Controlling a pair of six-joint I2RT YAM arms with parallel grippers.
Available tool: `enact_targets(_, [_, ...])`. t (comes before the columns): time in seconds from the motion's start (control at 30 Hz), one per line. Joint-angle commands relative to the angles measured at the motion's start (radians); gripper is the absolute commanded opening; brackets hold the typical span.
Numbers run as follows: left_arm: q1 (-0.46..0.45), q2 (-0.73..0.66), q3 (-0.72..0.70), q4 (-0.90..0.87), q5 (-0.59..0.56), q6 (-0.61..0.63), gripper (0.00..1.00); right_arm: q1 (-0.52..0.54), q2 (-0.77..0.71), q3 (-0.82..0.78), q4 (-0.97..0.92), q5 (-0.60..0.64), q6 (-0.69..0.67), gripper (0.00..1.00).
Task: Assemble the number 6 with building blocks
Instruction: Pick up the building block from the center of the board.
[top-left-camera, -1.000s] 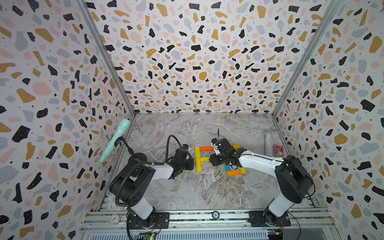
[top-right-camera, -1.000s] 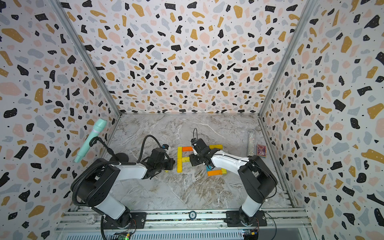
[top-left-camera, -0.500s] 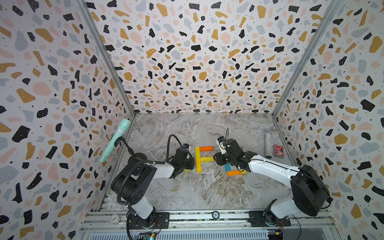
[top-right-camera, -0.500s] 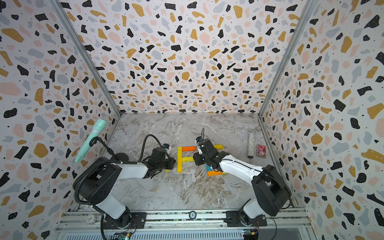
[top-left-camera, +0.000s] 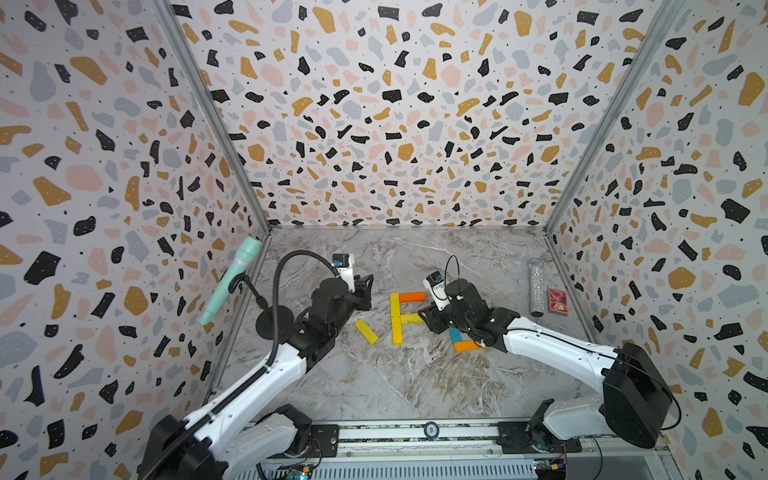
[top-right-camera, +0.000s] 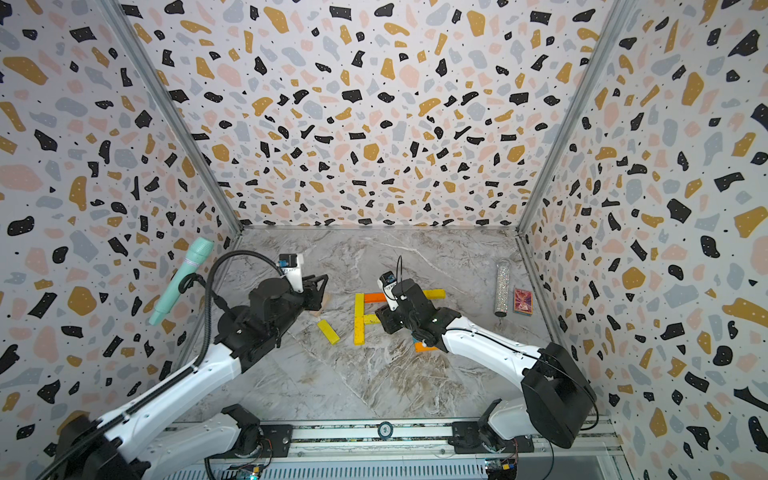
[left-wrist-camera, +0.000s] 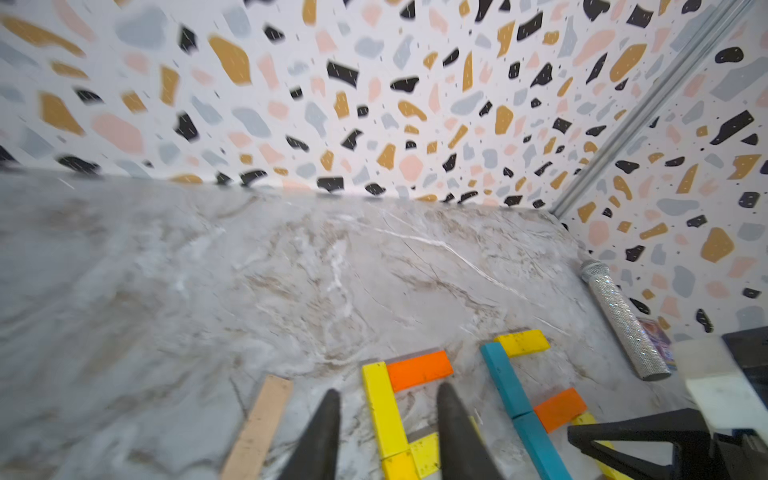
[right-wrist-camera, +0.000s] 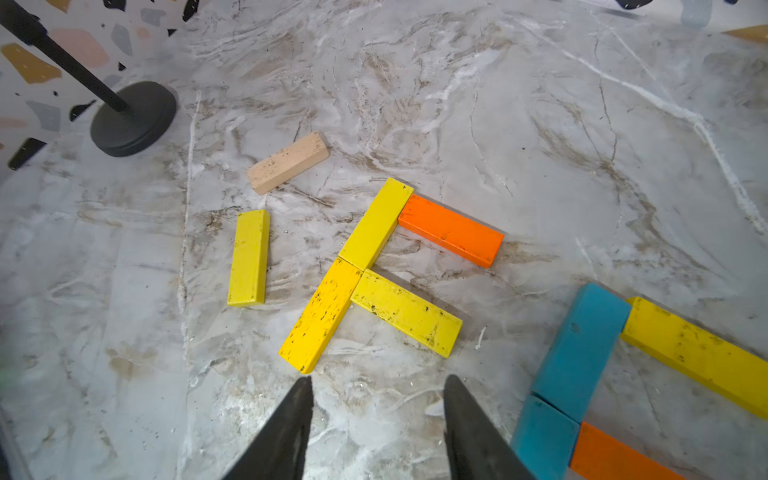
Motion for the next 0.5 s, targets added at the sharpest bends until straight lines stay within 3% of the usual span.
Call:
enact_targets(0.0, [0.019,-0.145,-0.074,-0.098,-0.156,-0.013,0.61,0.067,0.049,0.084,-0.027,0.028,-0.048,0.55])
enact_targets(0.07, [0.047,-0.249,-0.127,-0.092,-0.207,-0.032,0.92,0.108,0.105,0.133,-0.031,0.021,-0.068,0.56])
enact_targets(0.1, [0.069,-0.282,-0.146,-0.097,-0.220,-0.042,1.00,0.122,0.132,0.160,-0.037,0.021,-0.072,0.56])
enact_targets(0.3, [0.265,-0.295,-0.209,-0.058,-0.030,-0.132,1.00,0.203,0.324,0.313,-0.051,0.017,-0.076,0.57])
enact_targets(0.47, [0.278,-0.286,-0.276,0.136,0.005,-0.193,0.99,0.236,0.380,0.349,0.001,0.006,-0.083,0.57])
